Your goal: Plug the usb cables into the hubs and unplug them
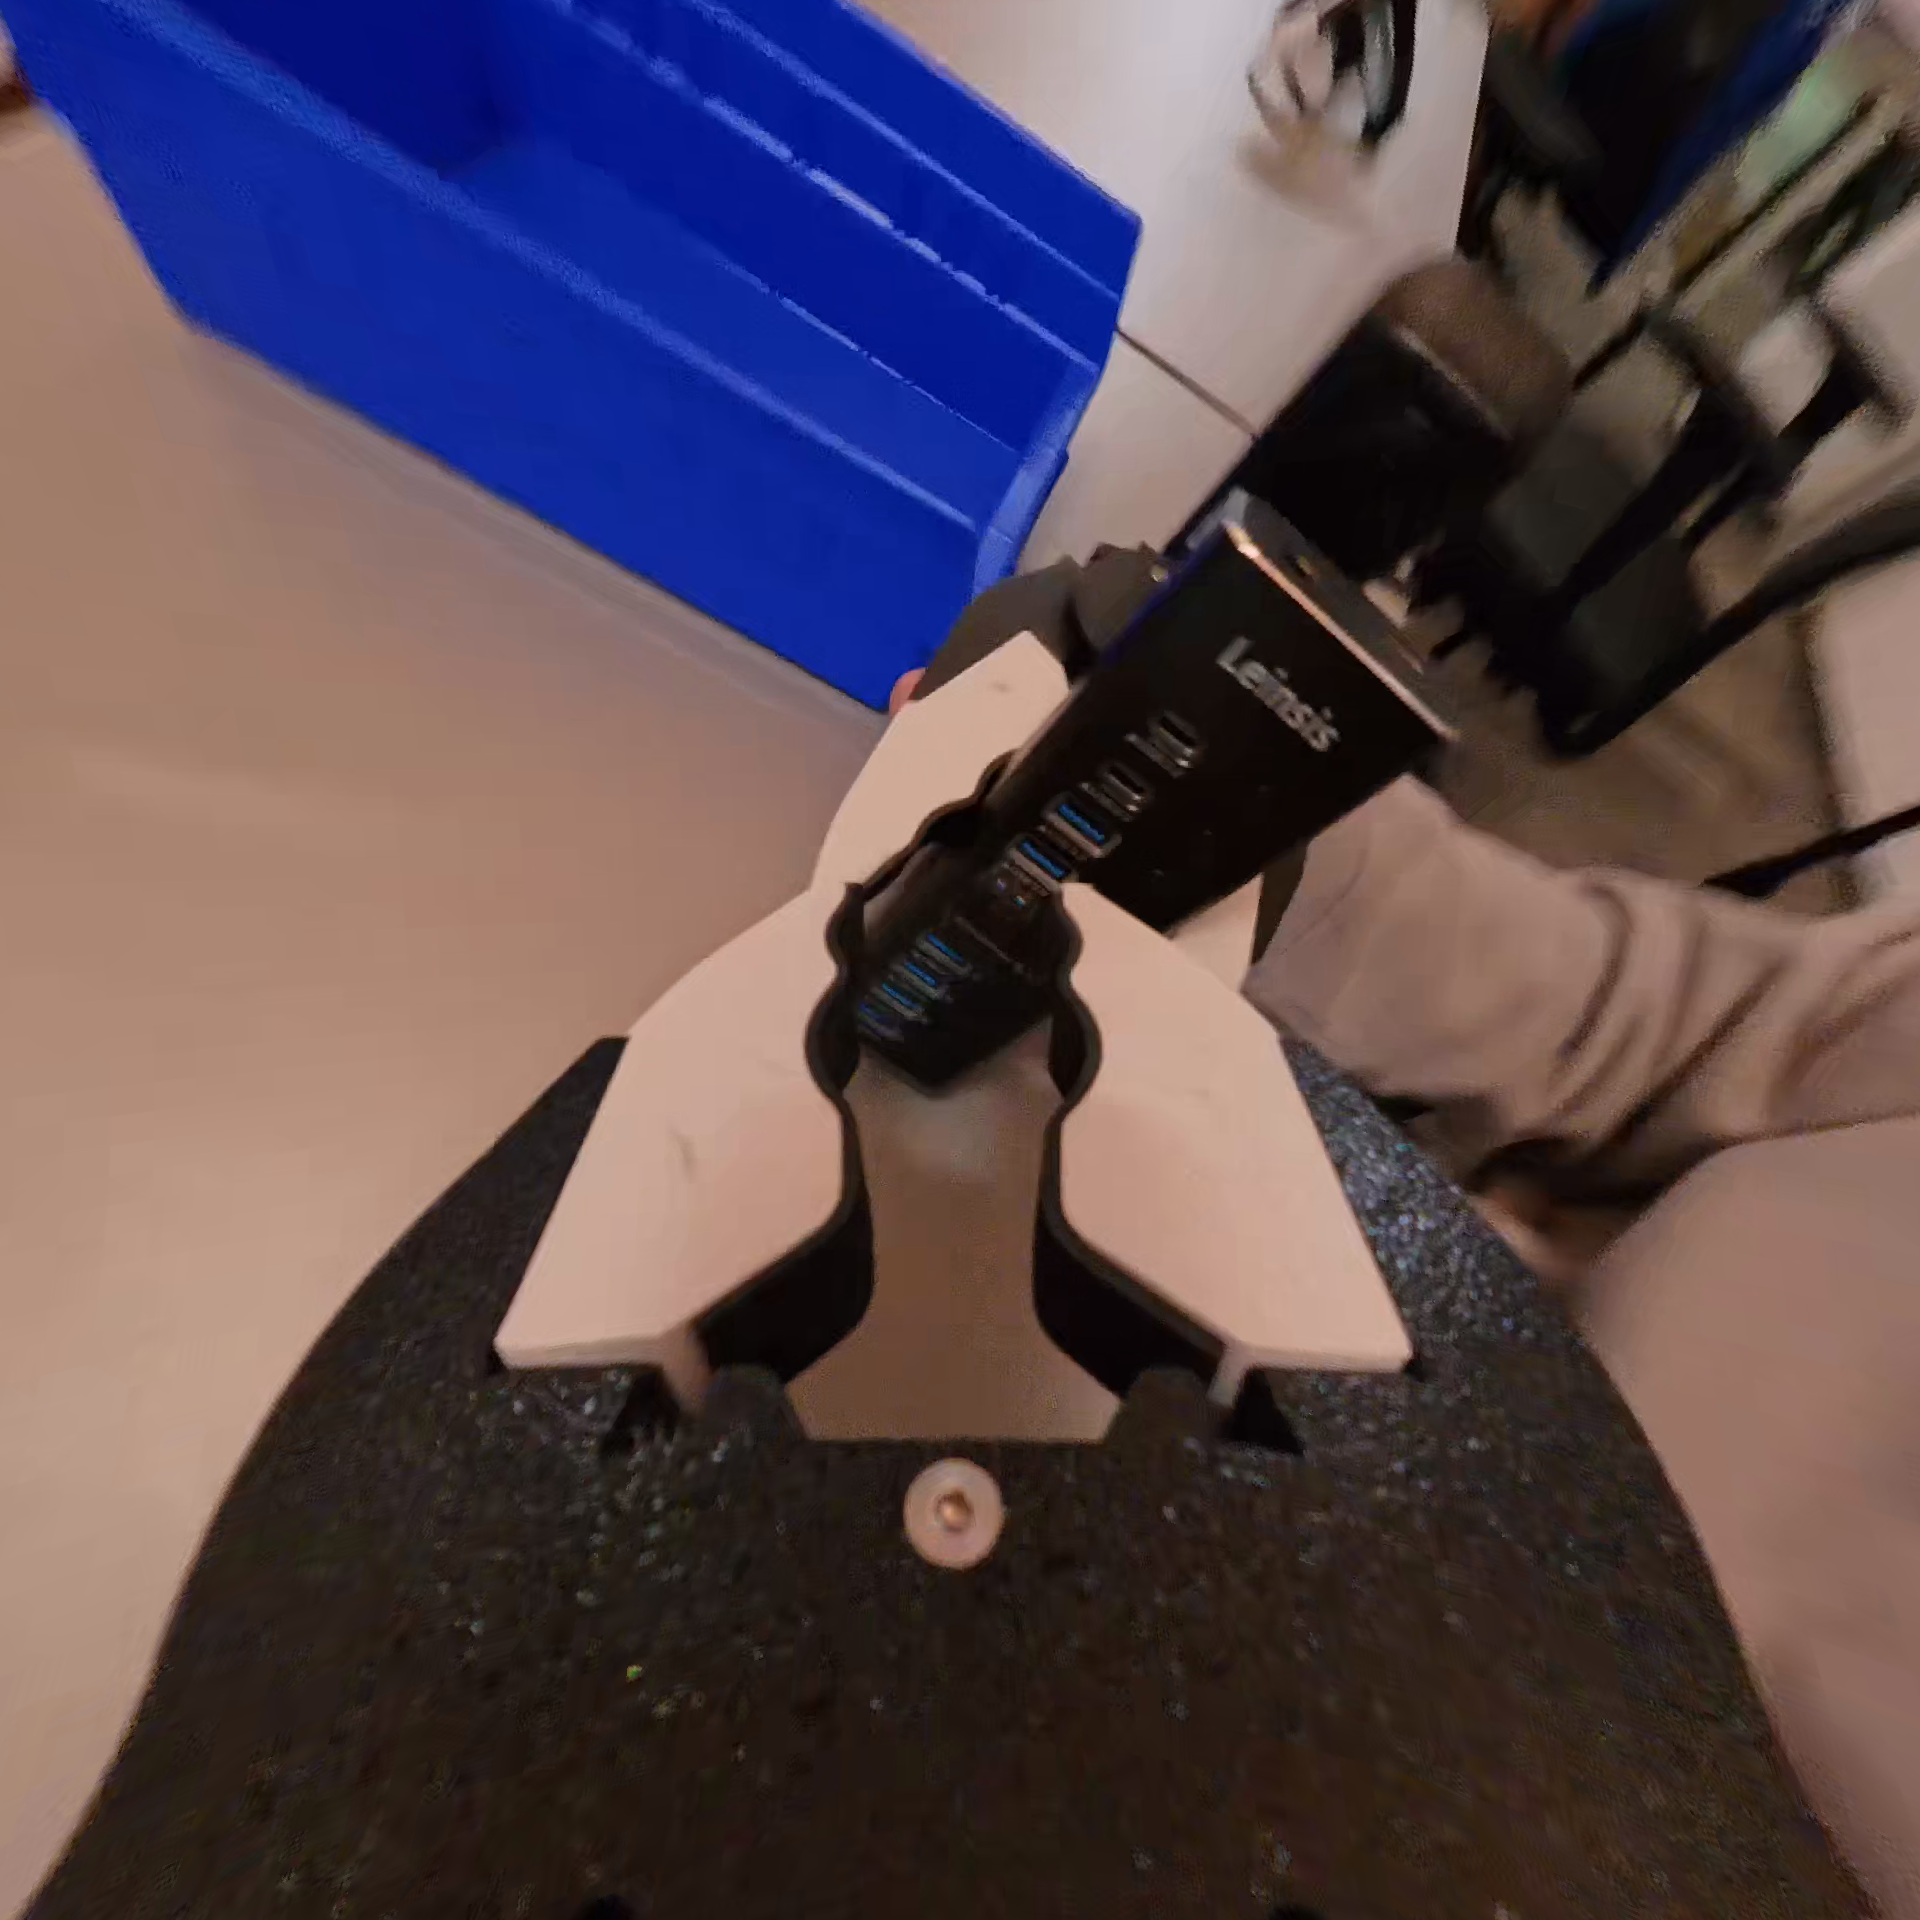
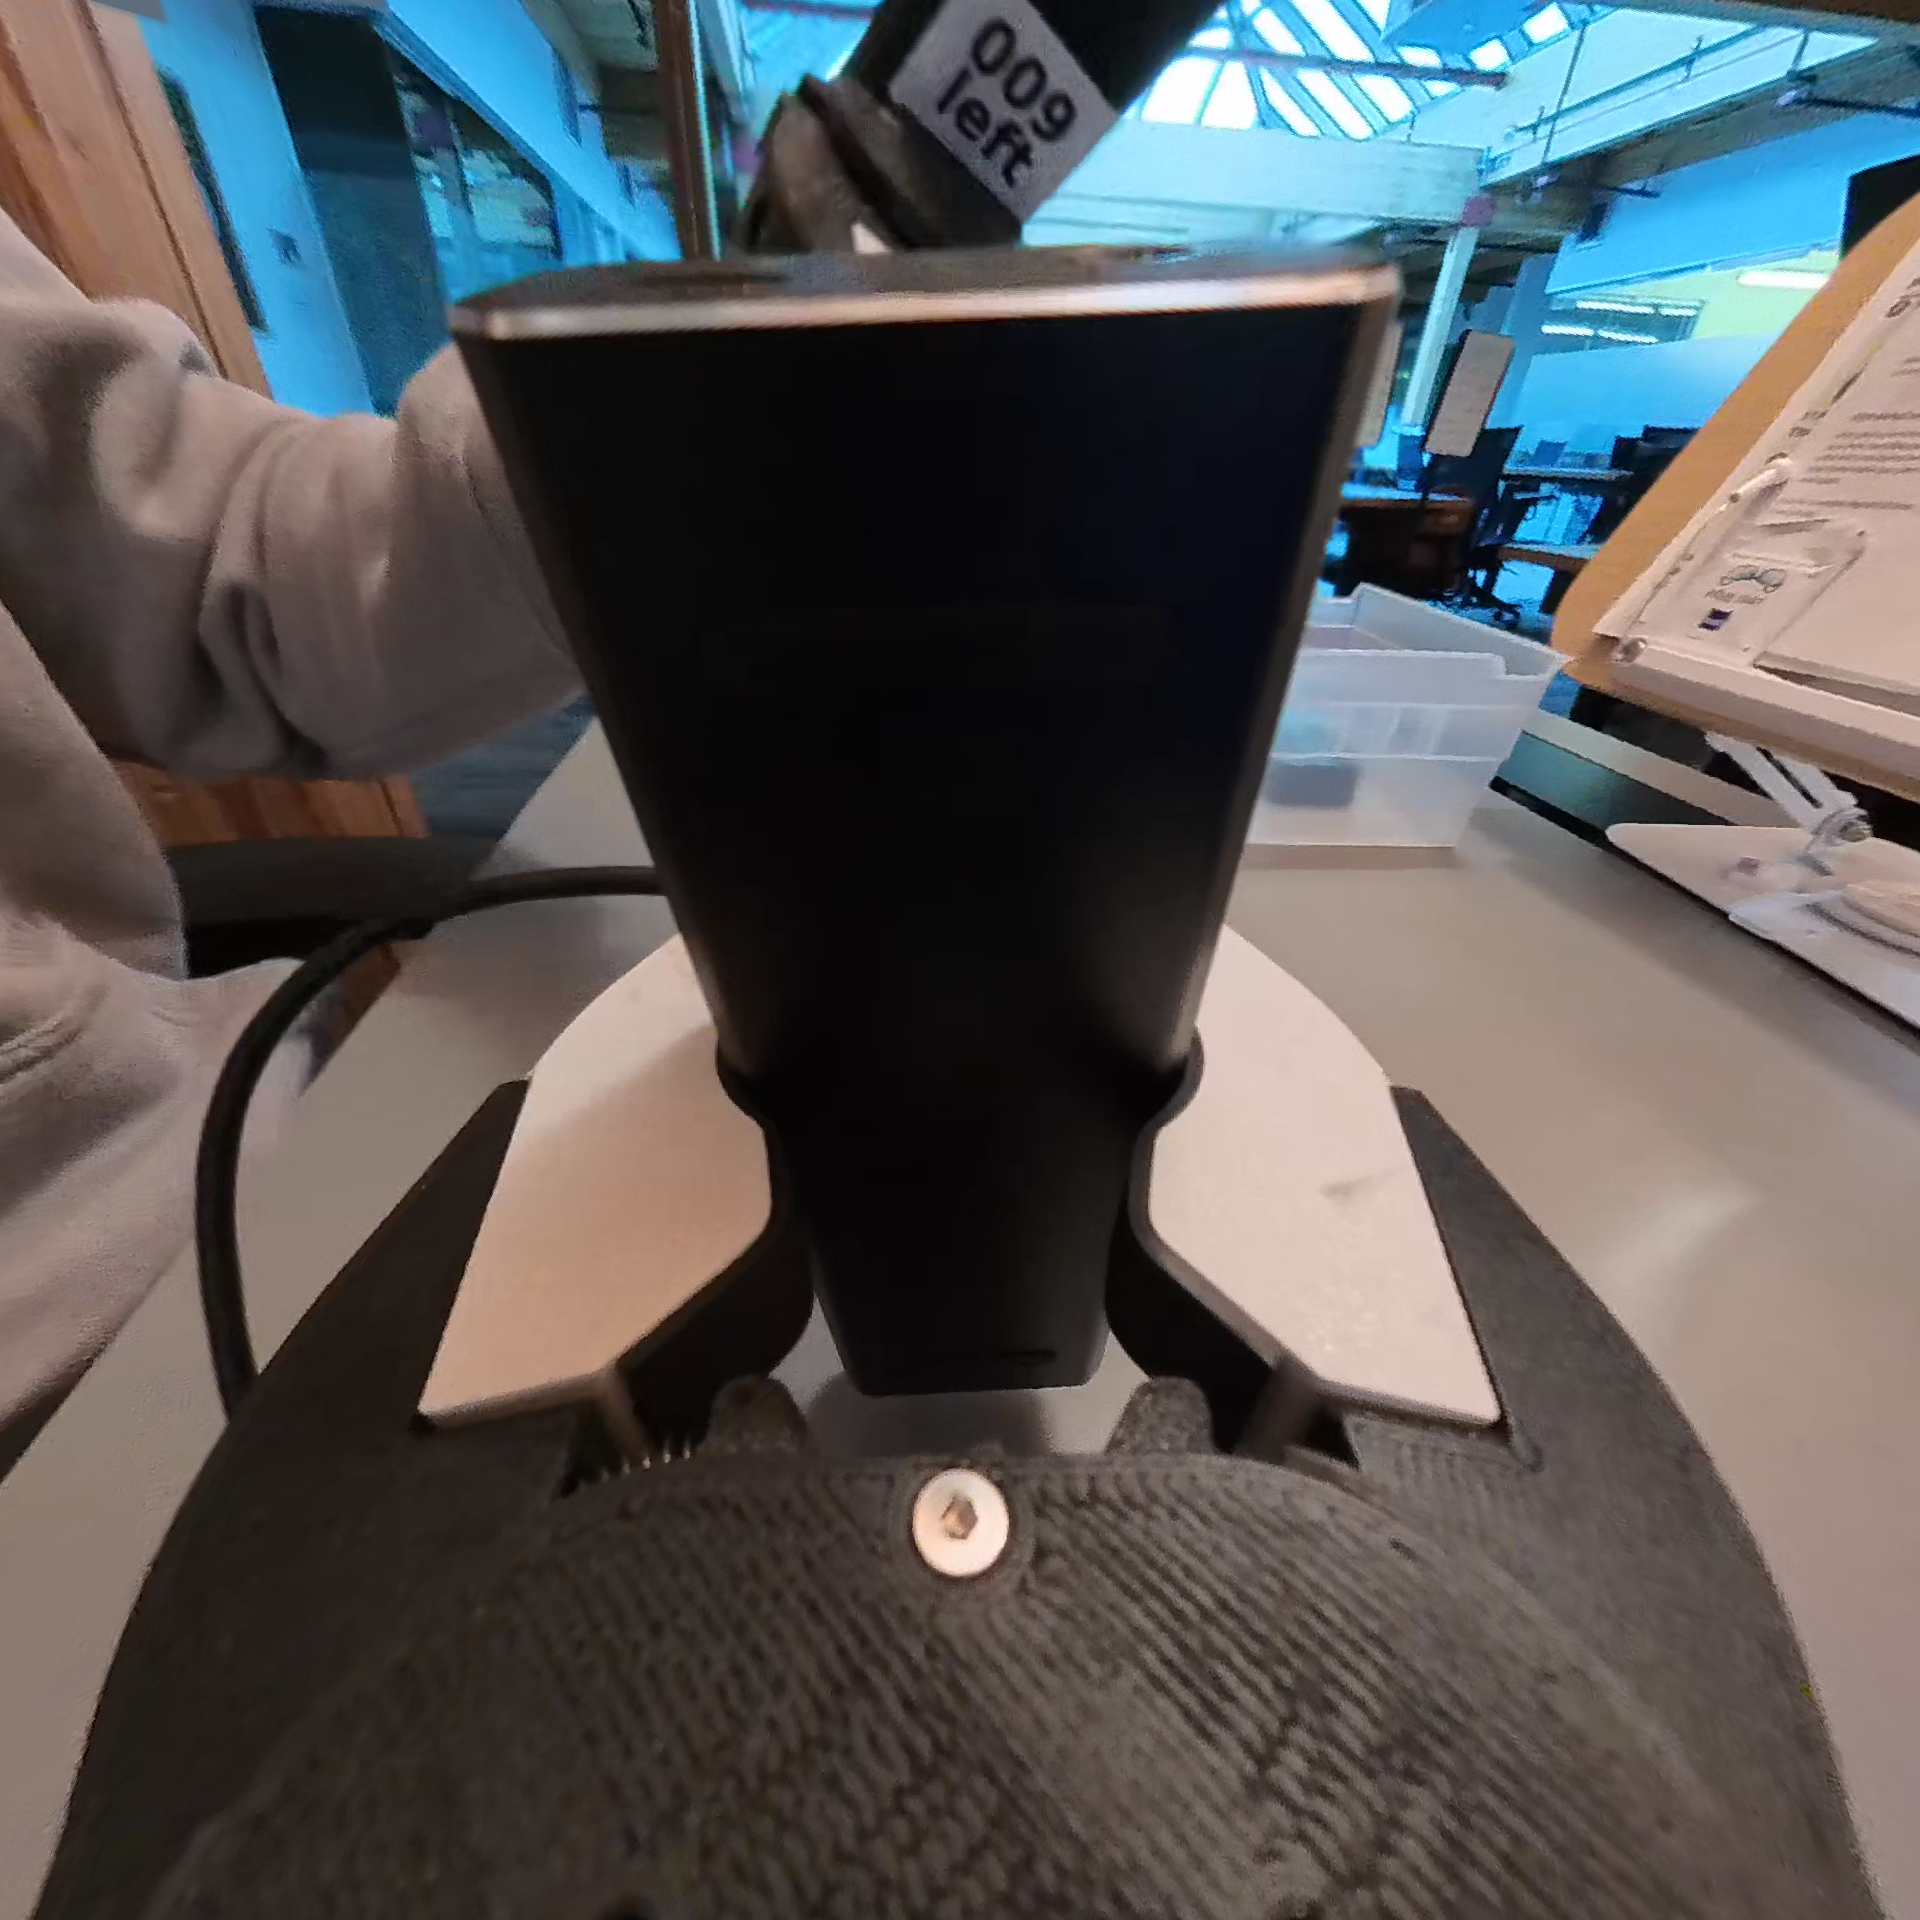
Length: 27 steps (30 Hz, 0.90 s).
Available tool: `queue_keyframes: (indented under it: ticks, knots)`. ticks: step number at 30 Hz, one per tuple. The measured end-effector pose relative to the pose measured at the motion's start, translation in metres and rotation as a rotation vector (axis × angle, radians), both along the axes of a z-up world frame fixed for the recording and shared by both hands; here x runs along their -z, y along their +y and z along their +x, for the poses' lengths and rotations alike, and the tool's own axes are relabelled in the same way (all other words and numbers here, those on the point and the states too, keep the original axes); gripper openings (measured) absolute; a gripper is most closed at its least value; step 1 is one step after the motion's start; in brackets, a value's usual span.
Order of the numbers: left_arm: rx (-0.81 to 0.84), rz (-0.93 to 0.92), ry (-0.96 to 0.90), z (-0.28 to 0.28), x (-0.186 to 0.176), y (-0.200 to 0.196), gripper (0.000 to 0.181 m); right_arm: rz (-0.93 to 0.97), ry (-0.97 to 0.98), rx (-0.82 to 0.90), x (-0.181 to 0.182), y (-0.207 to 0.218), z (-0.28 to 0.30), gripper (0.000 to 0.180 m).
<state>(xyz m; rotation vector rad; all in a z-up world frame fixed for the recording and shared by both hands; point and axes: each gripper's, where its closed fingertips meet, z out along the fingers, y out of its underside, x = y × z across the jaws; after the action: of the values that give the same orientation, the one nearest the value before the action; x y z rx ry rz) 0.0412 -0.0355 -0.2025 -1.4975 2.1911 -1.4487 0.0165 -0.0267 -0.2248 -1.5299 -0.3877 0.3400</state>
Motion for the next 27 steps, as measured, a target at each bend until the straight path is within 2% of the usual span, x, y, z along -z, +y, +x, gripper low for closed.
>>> queue_keyframes:
  ticks: [1,4,7,11,14,20,24,27]
  knots:
    - [-0.030,-0.094,0.066,-0.004,0.001,0.004,0.034,-0.016,-0.014,0.003,0.003,0.002,-0.001,0.073]
    - [-0.069,-0.358,0.228,-0.014,0.008,0.007,0.037,-0.055,-0.048,-0.006,0.009,0.006,-0.006,0.073]
    - [-0.086,-0.498,0.344,-0.019,0.023,0.002,0.033,-0.050,-0.043,-0.006,0.008,0.006,-0.005,0.073]
    - [-0.069,-0.606,0.388,-0.019,0.026,-0.012,0.030,-0.058,-0.059,-0.015,0.010,0.006,-0.008,0.073]
    - [-0.092,-0.586,0.380,-0.015,0.031,-0.012,0.012,-0.058,-0.056,-0.011,0.009,0.006,-0.007,0.073]
    - [-0.132,-0.627,0.376,-0.015,0.031,-0.012,0.010,-0.057,-0.060,-0.005,0.009,0.006,-0.007,0.073]
    - [-0.192,-0.796,0.414,-0.014,0.029,-0.016,0.009,-0.044,-0.059,-0.020,0.008,0.004,-0.008,0.073]
    - [-0.197,-0.839,0.441,-0.017,0.032,-0.016,0.009,-0.062,-0.086,-0.012,0.012,0.006,-0.010,0.073]
